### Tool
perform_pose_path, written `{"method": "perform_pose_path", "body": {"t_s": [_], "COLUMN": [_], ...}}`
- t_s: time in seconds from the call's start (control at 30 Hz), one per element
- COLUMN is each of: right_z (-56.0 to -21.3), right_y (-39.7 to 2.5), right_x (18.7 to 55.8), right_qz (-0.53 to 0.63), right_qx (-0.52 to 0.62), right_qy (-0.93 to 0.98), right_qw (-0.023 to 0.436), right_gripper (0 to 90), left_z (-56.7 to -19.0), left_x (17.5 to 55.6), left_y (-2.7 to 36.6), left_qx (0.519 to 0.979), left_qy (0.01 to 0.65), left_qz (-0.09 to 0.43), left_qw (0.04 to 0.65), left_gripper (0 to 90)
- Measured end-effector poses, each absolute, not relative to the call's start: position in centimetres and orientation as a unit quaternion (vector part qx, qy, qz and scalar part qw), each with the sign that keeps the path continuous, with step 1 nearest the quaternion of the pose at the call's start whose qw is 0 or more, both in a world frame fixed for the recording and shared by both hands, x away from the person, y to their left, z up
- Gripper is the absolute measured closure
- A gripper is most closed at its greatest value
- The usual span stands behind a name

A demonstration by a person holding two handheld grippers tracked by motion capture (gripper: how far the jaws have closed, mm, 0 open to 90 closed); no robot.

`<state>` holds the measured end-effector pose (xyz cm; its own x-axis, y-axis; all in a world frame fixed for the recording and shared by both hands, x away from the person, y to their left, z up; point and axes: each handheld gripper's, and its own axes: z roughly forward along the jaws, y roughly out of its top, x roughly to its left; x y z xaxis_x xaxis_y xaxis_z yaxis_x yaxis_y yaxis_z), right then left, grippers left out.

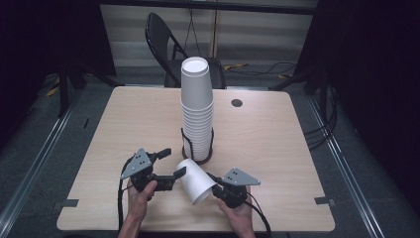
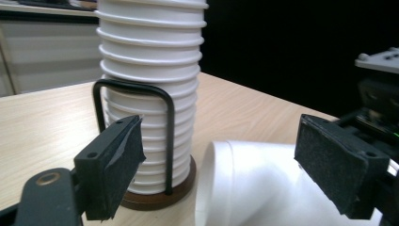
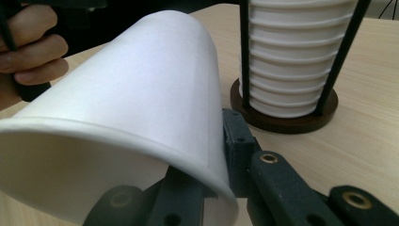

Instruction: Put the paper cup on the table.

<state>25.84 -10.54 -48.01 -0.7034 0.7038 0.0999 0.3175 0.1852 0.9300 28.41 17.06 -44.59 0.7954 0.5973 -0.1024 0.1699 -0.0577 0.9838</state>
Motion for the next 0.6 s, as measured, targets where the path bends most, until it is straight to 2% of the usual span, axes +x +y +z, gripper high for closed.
{"method": "perform_pose_path", "body": {"t_s": [0.23, 0.43, 0.6], "right_z": [-47.6, -47.1, -46.7], "right_y": [-11.5, -12.5, -13.2], "right_x": [26.3, 26.7, 27.3], "right_qz": [0.531, 0.513, 0.491], "right_qx": [0.342, 0.337, 0.330], "right_qy": [0.757, 0.775, 0.794], "right_qw": [0.165, 0.152, 0.139], "right_gripper": [86.4, 86.4, 86.4], "left_z": [-44.9, -45.4, -45.9], "left_x": [28.0, 27.0, 26.9], "left_y": [16.9, 16.1, 15.2], "left_qx": [0.732, 0.756, 0.774], "left_qy": [0.241, 0.202, 0.171], "left_qz": [0.173, 0.199, 0.193], "left_qw": [0.613, 0.590, 0.578], "left_gripper": [16.7, 16.0, 15.5]}}
